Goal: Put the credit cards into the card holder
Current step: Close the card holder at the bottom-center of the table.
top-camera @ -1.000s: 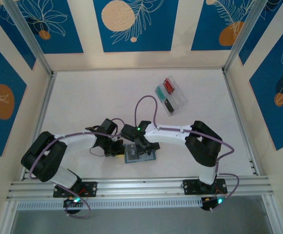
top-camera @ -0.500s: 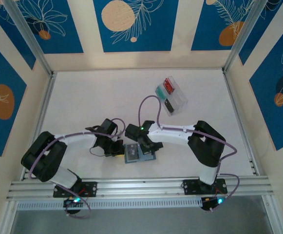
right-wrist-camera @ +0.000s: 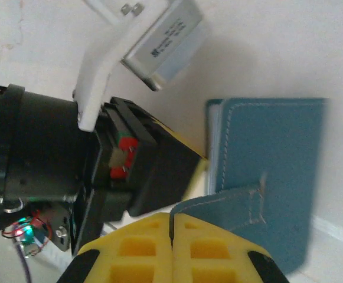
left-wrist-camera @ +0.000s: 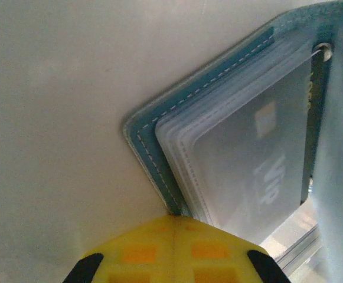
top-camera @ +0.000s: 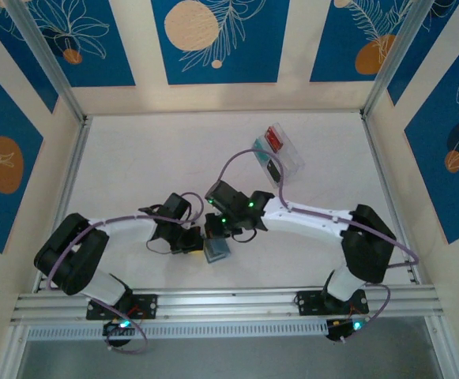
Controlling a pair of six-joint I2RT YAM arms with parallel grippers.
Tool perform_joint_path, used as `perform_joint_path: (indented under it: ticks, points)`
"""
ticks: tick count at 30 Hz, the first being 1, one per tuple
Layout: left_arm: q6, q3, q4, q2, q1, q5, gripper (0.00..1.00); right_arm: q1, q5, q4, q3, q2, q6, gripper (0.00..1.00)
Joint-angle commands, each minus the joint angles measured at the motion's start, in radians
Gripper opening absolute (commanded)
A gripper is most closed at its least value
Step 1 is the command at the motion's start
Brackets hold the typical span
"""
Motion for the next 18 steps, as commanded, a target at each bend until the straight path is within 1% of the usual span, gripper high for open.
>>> perform_joint_path:
  ticks: [1,4,8,10,12,14,16,18]
  points:
    - [-0.037,-0.022,-0.008,-0.031,-0.016,-0.015,0.0,-0.013,-0.169,0.222,-0.055,0.063,0.085,0.0]
    - [-0.05,-0.026,-0.052,-0.072,-0.014,-0.043,0.0,-0.021,-0.176,0.281,-0.084,0.09,0.11,0.02]
    - [-0.073,-0.054,-0.103,-0.149,0.0,-0.08,0.01,-0.024,-0.172,0.271,-0.087,0.116,0.11,0.1]
    - [-0.082,-0.068,-0.131,-0.2,0.007,-0.094,0.01,-0.024,-0.174,0.261,-0.085,0.125,0.106,0.22]
    - [-0.089,-0.077,-0.173,-0.255,0.016,-0.111,0.01,-0.023,-0.176,0.235,-0.071,0.133,0.093,0.3]
    - [-0.094,-0.088,-0.219,-0.326,0.031,-0.125,0.02,-0.019,-0.173,0.185,-0.038,0.137,0.067,0.44]
    - [-0.097,-0.097,-0.266,-0.389,0.053,-0.135,0.03,-0.017,-0.173,0.134,-0.004,0.138,0.038,0.53]
    - [-0.1,-0.105,-0.318,-0.457,0.078,-0.14,0.03,-0.022,-0.203,0.105,0.023,0.134,0.02,0.57]
